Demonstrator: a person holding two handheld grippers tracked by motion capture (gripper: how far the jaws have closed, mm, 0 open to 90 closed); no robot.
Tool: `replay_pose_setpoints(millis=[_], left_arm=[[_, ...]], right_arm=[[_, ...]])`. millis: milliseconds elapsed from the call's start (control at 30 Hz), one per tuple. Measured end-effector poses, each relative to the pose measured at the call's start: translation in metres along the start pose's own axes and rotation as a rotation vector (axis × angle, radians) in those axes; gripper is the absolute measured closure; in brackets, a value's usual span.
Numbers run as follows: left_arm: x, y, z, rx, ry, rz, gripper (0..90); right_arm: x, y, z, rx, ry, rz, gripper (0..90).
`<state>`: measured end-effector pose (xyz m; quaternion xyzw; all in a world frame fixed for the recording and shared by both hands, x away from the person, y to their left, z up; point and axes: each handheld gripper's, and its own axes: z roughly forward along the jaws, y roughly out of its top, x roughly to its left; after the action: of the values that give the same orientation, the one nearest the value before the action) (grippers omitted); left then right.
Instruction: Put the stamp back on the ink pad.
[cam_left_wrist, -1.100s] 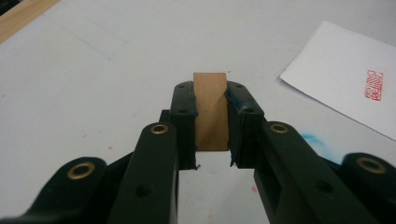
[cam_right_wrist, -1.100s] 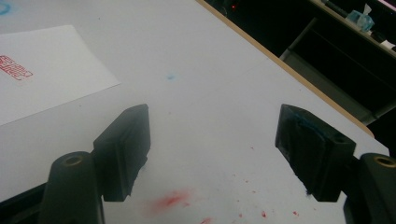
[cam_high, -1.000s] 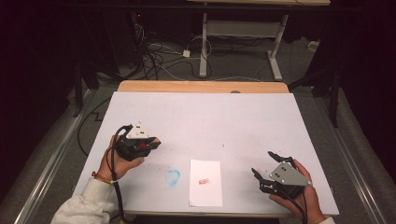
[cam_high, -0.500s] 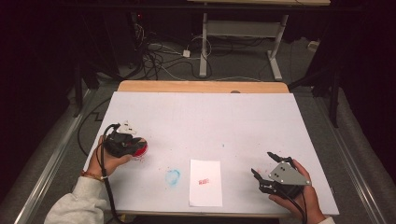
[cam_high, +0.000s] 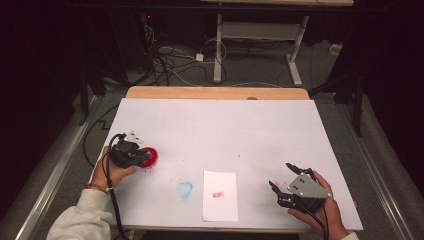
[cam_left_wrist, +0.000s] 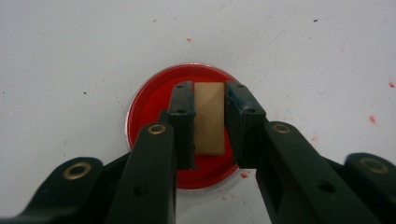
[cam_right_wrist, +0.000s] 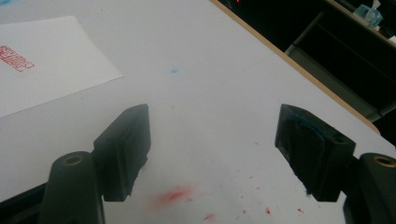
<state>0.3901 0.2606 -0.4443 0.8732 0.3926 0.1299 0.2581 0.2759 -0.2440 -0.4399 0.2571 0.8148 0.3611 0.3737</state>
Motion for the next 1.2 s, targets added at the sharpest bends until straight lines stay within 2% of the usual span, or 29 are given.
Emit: replay_pose_setpoints(millis=[367,567,800,933,1200], left_arm=[[0.001,-0.001,0.003,0.011,-0.001,-0.004,71.9],[-0.001,0.000,0.001,-0.003,0.010,-0.001,65.8],[-0.007,0.002,-0.006,-0.081,0.037,0.014,52.5],[-0.013,0.004,-0.012,-0.136,0.059,0.022,48.9],[-0.025,0.009,-0.018,-0.228,0.098,0.061,36.5]], right_arm=[[0.000,0.000,0.000,0.003,0.002,0.000,26.8],[0.000,0.000,0.000,0.000,0.004,0.000,26.8],[0.001,0.000,0.000,0.000,0.005,-0.002,26.8],[0.000,0.000,0.000,-0.003,0.004,-0.001,26.8],[0.001,0.000,-0.001,-0.007,0.005,0.000,26.8]])
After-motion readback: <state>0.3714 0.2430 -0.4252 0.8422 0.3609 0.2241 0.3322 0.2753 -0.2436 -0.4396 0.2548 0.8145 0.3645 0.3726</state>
